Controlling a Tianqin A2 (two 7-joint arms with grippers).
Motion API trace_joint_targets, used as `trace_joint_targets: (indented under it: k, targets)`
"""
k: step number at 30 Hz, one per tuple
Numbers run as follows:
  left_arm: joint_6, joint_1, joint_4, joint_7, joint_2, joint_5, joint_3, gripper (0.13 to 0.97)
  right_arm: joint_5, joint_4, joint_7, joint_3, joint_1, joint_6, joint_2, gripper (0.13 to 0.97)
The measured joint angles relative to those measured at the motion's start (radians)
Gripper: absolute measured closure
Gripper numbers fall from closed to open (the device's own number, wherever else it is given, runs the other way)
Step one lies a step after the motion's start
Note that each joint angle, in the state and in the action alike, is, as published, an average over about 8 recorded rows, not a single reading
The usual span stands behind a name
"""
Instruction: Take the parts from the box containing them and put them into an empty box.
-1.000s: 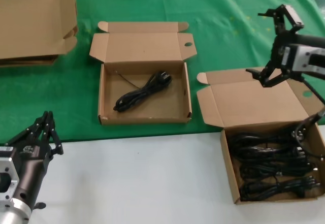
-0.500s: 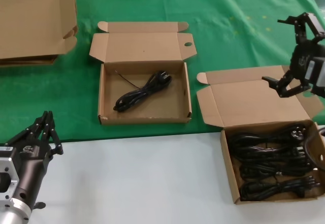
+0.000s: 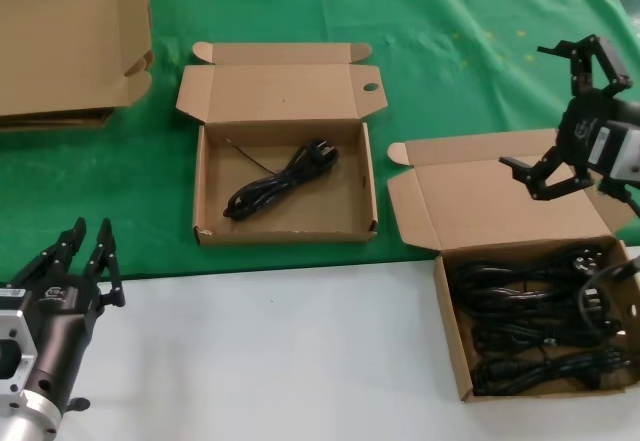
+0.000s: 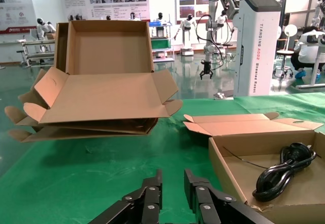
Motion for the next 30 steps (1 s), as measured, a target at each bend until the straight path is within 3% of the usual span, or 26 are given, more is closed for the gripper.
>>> trace_joint_targets:
  k: [10, 19, 27, 30]
  targets:
    - [0.000, 0.000, 0.000, 0.000, 0.000, 0.000, 0.000, 0.810, 0.042, 0.035, 0.043, 0.043, -0.104, 0.077, -0.057, 0.129]
    - [0.000, 0.000, 0.000, 0.000, 0.000, 0.000, 0.000, 0.655, 0.082, 0.068, 0.084, 0.085, -0.204, 0.151, -0.111, 0.129]
    - [0.000, 0.000, 0.000, 0.000, 0.000, 0.000, 0.000, 0.444, 0.117, 0.098, 0.120, 0.121, -0.292, 0.216, -0.160, 0.129]
    - [0.000, 0.000, 0.000, 0.000, 0.000, 0.000, 0.000, 0.402, 0.131, 0.109, 0.134, 0.135, -0.325, 0.240, -0.178, 0.129]
